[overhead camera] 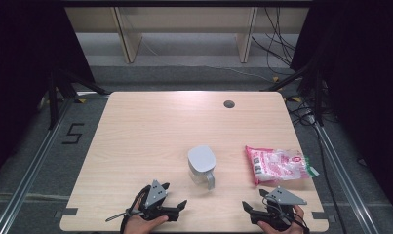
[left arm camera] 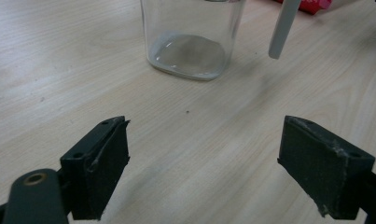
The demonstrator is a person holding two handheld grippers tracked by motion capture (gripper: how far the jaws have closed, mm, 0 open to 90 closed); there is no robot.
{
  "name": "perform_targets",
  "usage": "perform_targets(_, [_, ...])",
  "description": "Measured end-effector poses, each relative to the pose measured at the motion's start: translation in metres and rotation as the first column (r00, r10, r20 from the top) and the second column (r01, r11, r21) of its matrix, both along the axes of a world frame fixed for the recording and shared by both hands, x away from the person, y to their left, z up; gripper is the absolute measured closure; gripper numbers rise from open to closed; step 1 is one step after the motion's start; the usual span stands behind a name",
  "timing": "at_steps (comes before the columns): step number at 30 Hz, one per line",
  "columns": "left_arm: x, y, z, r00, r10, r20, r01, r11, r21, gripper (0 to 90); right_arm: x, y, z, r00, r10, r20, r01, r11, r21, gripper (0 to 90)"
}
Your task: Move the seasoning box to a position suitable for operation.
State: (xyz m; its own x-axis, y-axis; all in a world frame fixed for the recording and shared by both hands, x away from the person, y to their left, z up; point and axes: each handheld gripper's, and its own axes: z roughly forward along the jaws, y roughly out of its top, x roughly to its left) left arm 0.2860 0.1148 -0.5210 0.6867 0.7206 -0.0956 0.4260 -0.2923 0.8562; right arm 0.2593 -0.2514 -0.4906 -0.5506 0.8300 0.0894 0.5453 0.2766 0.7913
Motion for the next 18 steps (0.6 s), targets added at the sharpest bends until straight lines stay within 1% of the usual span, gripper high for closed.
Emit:
perform_targets(1, [-0.0005,0.0002,0.001,0.9999,-0.012,-0.009,0.012,0.9999,0.002,15.5,0.0002,0.0003,-0.0008,1.0,0.005,0.008,-0.005,1.0,0.004,26.1])
perform_targets(2, [-0.0017,-0.0014,0.0011,0.9999,-0.01,-0.011,0.01,0.9998,-0.018,16.7,0.0001,0.0003,-0.0009,0.9999,0.008,0.014,-0.008,1.0,0.001,26.7])
perform_targets(3, [-0.0021,-0.0015,0.0018,0.9997,-0.022,-0.009,0.022,0.9997,-0.012,17.4,-0.0005,0.0019,-0.0011,0.9997,-0.003,0.022,0.004,1.0,-0.004,26.8])
perform_targets(4, [-0.0028,-0.0024,0.0021,0.9998,-0.019,-0.006,0.019,0.9998,-0.012,17.2,-0.0022,0.002,0.001,0.9997,0.011,0.02,-0.01,1.0,-0.004,27.4])
perform_targets(5, [-0.0028,-0.0019,0.0033,0.9996,-0.027,0.004,0.027,0.9996,0.011,17.2,-0.0015,0.0026,0.0004,0.9991,0.021,0.036,-0.021,1.0,0.005,28.0])
perform_targets(6, [-0.0033,-0.0035,0.0025,0.9997,-0.025,0.002,0.025,0.9996,-0.014,17.2,-0.0011,0.0026,0.0009,0.9987,0.027,0.043,-0.027,1.0,0.002,28.0])
perform_targets(7, [-0.0039,-0.0044,0.0021,0.9997,-0.023,-0.011,0.022,0.9994,-0.026,17.2,-0.0011,0.0027,0.0018,0.9984,0.032,0.046,-0.032,0.999,-0.002,28.0])
perform_targets(8, [-0.0039,-0.0045,0.0023,0.9996,-0.025,-0.01,0.024,0.9994,-0.026,17.3,-0.0029,0.0044,0.0018,0.9994,0.005,0.035,-0.006,1.0,0.025,28.0])
perform_targets(9, [-0.0039,-0.0043,0.0024,0.9994,-0.032,-0.015,0.032,0.9992,-0.024,17.4,-0.0002,0.0017,0.002,0.9979,0.026,0.059,-0.027,1.0,0.015,28.0])
perform_targets(10, [-0.0035,-0.0043,0.0027,0.9993,-0.037,-0.012,0.036,0.9992,-0.016,17.7,-0.0026,0.0037,0.0031,0.9992,-0.001,0.039,-0.001,0.999,0.043,28.0])
perform_targets(11, [-0.0037,-0.0043,0.0036,0.9991,-0.043,-0.009,0.042,0.999,-0.012,17.9,-0.0001,0.0005,0.0038,0.9975,0.02,0.067,-0.022,1.0,0.021,28.2])
perform_targets(12, [-0.003,-0.0046,0.0039,0.9986,-0.053,0.007,0.053,0.9985,-0.014,18.0,-0.0023,0.0021,0.0041,0.9989,-0.01,0.046,0.008,0.999,0.043,28.7])
perform_targets(13, [-0.0031,-0.0048,0.0042,0.9985,-0.054,0.005,0.054,0.9983,-0.018,18.0,-0.0026,0.0013,0.0042,0.9994,-0.027,0.022,0.026,0.999,0.042,28.9])
perform_targets(14, [-0.0031,-0.0048,0.0042,0.9985,-0.054,0.005,0.054,0.9983,-0.018,18.1,0.0007,-0.0017,0.0029,0.9991,-0.008,0.04,0.007,1.0,0.02,29.0])
perform_targets(15, [-0.0041,-0.0067,0.004,0.999,-0.04,-0.019,0.039,0.9982,-0.045,18.3,0.0017,-0.0029,0.0014,0.9995,-0.011,0.029,0.01,1.0,0.024,29.6])
perform_targets(16, [-0.0036,-0.0066,0.0048,0.9983,-0.054,-0.023,0.053,0.9979,-0.036,18.3,0.0024,-0.0028,0.001,0.9992,-0.032,0.025,0.032,0.999,0.016,29.9])
perform_targets(17, [-0.0039,-0.0071,0.0051,0.9984,-0.053,-0.022,0.052,0.998,-0.036,18.3,0.0023,-0.0038,0.0018,0.9995,-0.023,0.023,0.022,1.0,0.013,29.9])
perform_targets(18, [-0.0044,-0.009,0.0049,0.9985,-0.05,-0.023,0.048,0.9975,-0.051,18.3,0.002,-0.0028,0.0023,0.9996,-0.024,0.016,0.024,0.999,0.041,29.9])
